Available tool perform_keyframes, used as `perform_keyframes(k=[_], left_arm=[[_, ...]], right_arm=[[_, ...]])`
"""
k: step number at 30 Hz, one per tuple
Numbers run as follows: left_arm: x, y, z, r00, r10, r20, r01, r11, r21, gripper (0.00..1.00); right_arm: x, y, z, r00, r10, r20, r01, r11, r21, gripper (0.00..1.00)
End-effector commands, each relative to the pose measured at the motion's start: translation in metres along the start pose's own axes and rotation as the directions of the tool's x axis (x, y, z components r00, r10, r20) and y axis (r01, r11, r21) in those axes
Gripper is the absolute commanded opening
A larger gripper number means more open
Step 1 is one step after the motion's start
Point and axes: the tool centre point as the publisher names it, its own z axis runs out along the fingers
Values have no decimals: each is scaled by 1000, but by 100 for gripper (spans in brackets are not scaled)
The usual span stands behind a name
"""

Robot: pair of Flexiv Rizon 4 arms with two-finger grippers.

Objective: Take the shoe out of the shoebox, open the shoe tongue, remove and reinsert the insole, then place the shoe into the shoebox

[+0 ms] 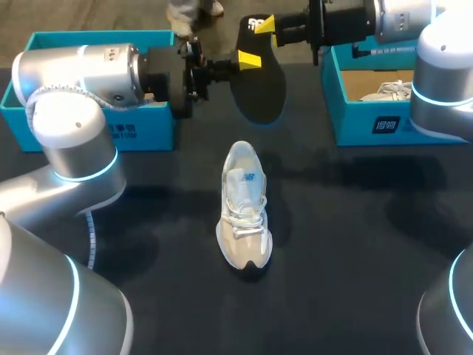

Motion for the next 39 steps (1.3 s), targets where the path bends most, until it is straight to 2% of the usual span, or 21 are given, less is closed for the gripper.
perform_keyframes(k=[1, 7, 10, 12, 16, 18, 25, 30, 39], left_arm=[[1, 0, -2, 1000, -9, 7, 9, 1000, 14, 0], [2, 2, -11, 999, -38, 12, 38, 999, 19, 0], [3, 4, -17, 998, -54, 13, 53, 998, 23, 0], [3, 5, -20, 997, -77, 24, 77, 997, 30, 0], [-1, 4, -25, 995, -97, 39, 95, 995, 36, 0], [-2, 3, -27, 994, -99, 41, 97, 995, 38, 0], [-8, 3, -34, 995, -90, 33, 89, 996, 32, 0], [-10, 3, -37, 996, -86, 34, 86, 996, 25, 0], [-10, 7, -40, 997, -81, 7, 81, 996, 23, 0]], right_arm=[[-2, 0, -4, 1000, -16, -2, 16, 1000, -12, 100], [-8, -4, -19, 993, -113, 23, 114, 992, -45, 100], [-12, -10, -28, 981, -191, 23, 192, 981, -30, 100], [-14, -15, -32, 971, -235, 36, 234, 972, 29, 100], [-15, -23, -43, 948, -318, 17, 318, 948, 12, 100], [-18, -28, -47, 932, -362, 27, 362, 932, 35, 100], [-34, -44, -62, 934, -356, 18, 357, 933, -41, 100], [-42, -49, -74, 930, -367, 20, 367, 928, -64, 100], [-46, -51, -87, 927, -376, 16, 376, 925, -52, 100]])
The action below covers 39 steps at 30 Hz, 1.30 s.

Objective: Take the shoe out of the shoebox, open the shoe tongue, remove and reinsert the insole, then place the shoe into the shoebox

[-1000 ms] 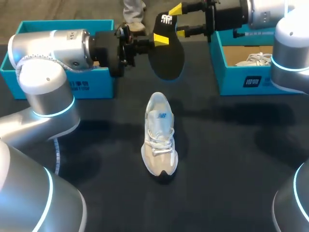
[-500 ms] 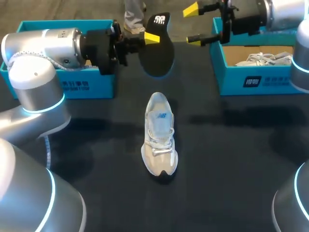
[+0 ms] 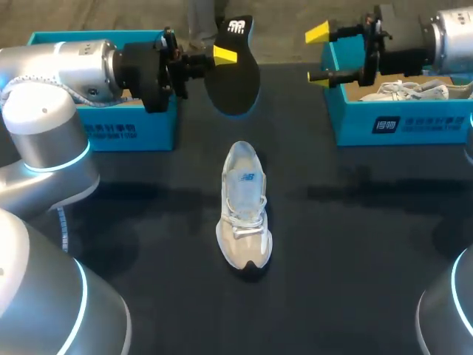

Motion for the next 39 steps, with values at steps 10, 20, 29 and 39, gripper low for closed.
perform_keyframes(k=[10, 20, 29, 39], left_arm=[[-1, 2, -1, 1000, 0, -15, 0, 1000, 4, 0], [-22, 0, -3, 742, -663, -100, 661, 749, -53, 0], [-14, -18, -4, -50, -991, -120, 992, -35, -123, 0], [-9, -16, -1, -273, -962, -20, 961, -272, -47, 0]], right_arm=[[0, -2, -4, 1000, 0, 2, 0, 1000, -2, 100], [0, -2, -4, 1000, 0, 2, 0, 1000, -2, 100], [0, -2, -4, 1000, 0, 2, 0, 1000, -2, 100], [0, -2, -4, 1000, 0, 2, 0, 1000, -2, 100]])
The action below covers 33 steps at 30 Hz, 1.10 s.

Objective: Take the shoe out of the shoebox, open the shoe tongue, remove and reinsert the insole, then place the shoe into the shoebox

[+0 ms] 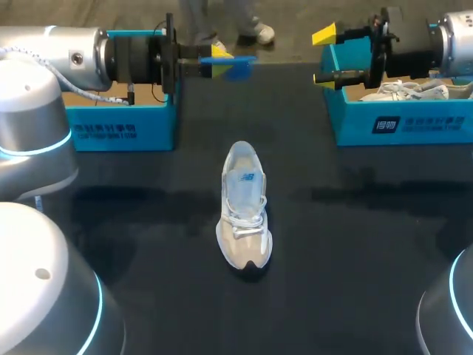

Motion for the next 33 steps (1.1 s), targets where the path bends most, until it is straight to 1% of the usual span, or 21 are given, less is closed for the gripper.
perform_keyframes(k=[1, 18, 19, 20, 21, 22, 23, 26, 27, 28, 29, 30, 31, 32, 33], left_arm=[[-4, 2, 2, 516, -856, -11, 856, 515, 35, 0], [-4, 2, 2, 516, -856, -11, 856, 515, 35, 0], [-3, 4, 3, 457, -890, -8, 889, 456, 28, 0], [-2, 5, 3, 419, -908, -18, 908, 418, 36, 0], [-1, 10, 3, 355, -935, -2, 934, 355, 28, 0], [-1, 11, 3, 318, -948, -10, 947, 318, 40, 0], [-1, 13, 3, 253, -968, 4, 967, 253, 23, 0], [0, 18, 4, 121, -993, 15, 992, 121, 36, 0], [0, 20, 4, 102, -995, 16, 993, 102, 51, 0], [0, 20, 4, 39, -999, 24, 999, 39, 37, 0], [1, 21, 4, 9, -1000, 16, 999, 9, 44, 0], [1, 22, 4, -40, -999, 15, 998, -39, 41, 0], [2, 23, 5, -103, -994, 28, 995, -103, 18, 0], [3, 24, 5, -144, -989, 27, 989, -144, 16, 0], [5, 26, 5, -235, -971, 40, 972, -236, -7, 0]], right_arm=[[0, 0, 1, 1000, 0, 1, 0, 1000, -2, 100], [0, 0, 1, 1000, 0, 1, 0, 1000, -2, 100], [0, 0, 1, 1000, 0, 1, 0, 1000, -2, 100], [0, 0, 1, 1000, 0, 1, 0, 1000, -2, 100], [0, 0, 1, 1000, 0, 1, 0, 1000, -2, 100], [0, 0, 1, 1000, 0, 1, 0, 1000, -2, 100], [0, 0, 1, 1000, 0, 1, 0, 1000, -2, 100], [0, 0, 1, 1000, 0, 1, 0, 1000, -2, 100], [0, 0, 1, 1000, 0, 1, 0, 1000, -2, 100], [0, 0, 1, 1000, 0, 1, 0, 1000, -2, 100], [0, 0, 1, 1000, 0, 1, 0, 1000, -2, 100], [0, 0, 1, 1000, 0, 1, 0, 1000, -2, 100], [0, 0, 1, 1000, 0, 1, 0, 1000, -2, 100], [0, 0, 1, 1000, 0, 1, 0, 1000, -2, 100], [0, 0, 1, 1000, 0, 1, 0, 1000, -2, 100]])
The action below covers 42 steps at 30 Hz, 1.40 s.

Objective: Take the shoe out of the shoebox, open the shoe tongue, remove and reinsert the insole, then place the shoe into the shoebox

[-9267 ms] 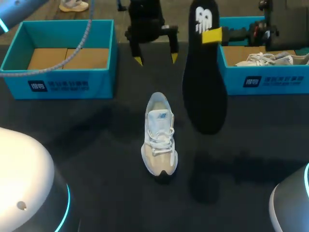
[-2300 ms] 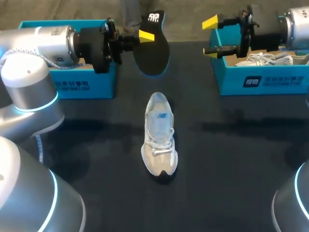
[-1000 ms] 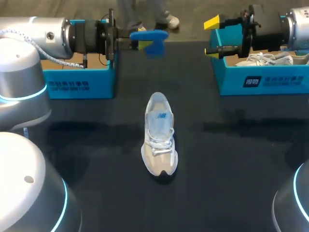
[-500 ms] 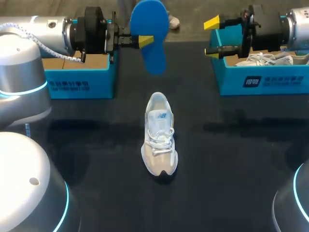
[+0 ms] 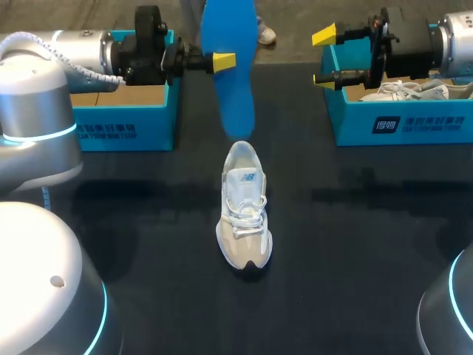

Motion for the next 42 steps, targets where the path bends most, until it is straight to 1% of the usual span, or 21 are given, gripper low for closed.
perform_keyframes(k=[1, 2, 3, 5, 6, 7, 8, 10, 11, 15, 16, 18, 19, 20, 21, 23, 27, 35, 36, 40, 42], left_arm=[[-4, 5, 3, 740, -671, 55, 673, 738, -51, 0], [-4, 6, 3, 700, -712, 60, 714, 699, -36, 0], [-2, 6, 3, 645, -761, 63, 764, 642, -65, 0], [-1, 9, 3, 540, -839, 72, 841, 532, -97, 0], [-1, 11, 3, 497, -865, 74, 866, 488, -110, 0], [-1, 12, 3, 486, -870, 78, 872, 477, -114, 0], [-1, 15, 3, 421, -903, 81, 903, 410, -127, 0], [0, 17, 4, 366, -928, 71, 926, 357, -121, 0], [0, 17, 5, 338, -939, 66, 936, 328, -131, 0], [-1, 17, 6, 248, -969, 19, 964, 245, -103, 0], [-1, 17, 6, 225, -974, 13, 969, 223, -107, 0], [-2, 17, 6, 203, -979, -2, 974, 202, -99, 0], [-2, 17, 6, 174, -985, -13, 980, 174, -97, 0], [-2, 16, 6, 171, -985, -22, 981, 173, -91, 0], [-3, 15, 5, 146, -989, -36, 985, 149, -89, 0], [-4, 15, 4, 143, -989, -43, 985, 146, -88, 0], [-5, 15, 4, 106, -992, -73, 990, 111, -82, 0], [-4, 14, 4, 108, -990, -86, 990, 115, -79, 0], [-4, 14, 4, 101, -991, -92, 991, 109, -80, 0], [-5, 13, 3, 112, -989, -93, 990, 120, -81, 0], [-5, 14, 3, 115, -989, -95, 989, 123, -83, 0]], right_arm=[[0, 0, 1, 1000, 1, 2, -1, 1000, -1, 100], [0, 0, 1, 1000, 1, 2, -1, 1000, -1, 100], [0, 0, 1, 1000, 1, 2, -1, 1000, -1, 100], [0, 0, 1, 1000, 1, 2, -1, 1000, -1, 100], [0, 0, 1, 1000, 1, 2, -1, 1000, -1, 100], [0, 0, 1, 1000, 1, 2, -1, 1000, -1, 100], [0, 0, 1, 1000, 1, 2, -1, 1000, -1, 100], [0, 0, 1, 1000, 1, 2, -1, 1000, -1, 100], [0, 0, 1, 1000, 1, 2, -1, 1000, -1, 100], [1, 0, 1, 1000, -2, 7, 2, 1000, -2, 100], [2, 0, 1, 1000, -4, 17, 4, 1000, 1, 100], [5, 1, 1, 999, -5, 51, 5, 1000, 6, 100], [6, 1, 1, 998, -7, 59, 6, 1000, 8, 100], [7, 1, 1, 997, -9, 78, 8, 1000, 7, 100], [9, 1, 2, 996, -10, 90, 10, 1000, 7, 100], [12, 1, 2, 995, -14, 98, 14, 1000, 4, 100], [18, 2, 2, 992, -23, 120, 23, 1000, 1, 100], [36, 3, 3, 978, -51, 202, 51, 999, 4, 100], [39, 3, 3, 976, -56, 209, 57, 998, 1, 100], [51, 3, 5, 964, -68, 256, 70, 998, 2, 100], [57, 3, 7, 954, -74, 292, 76, 997, 7, 100]])
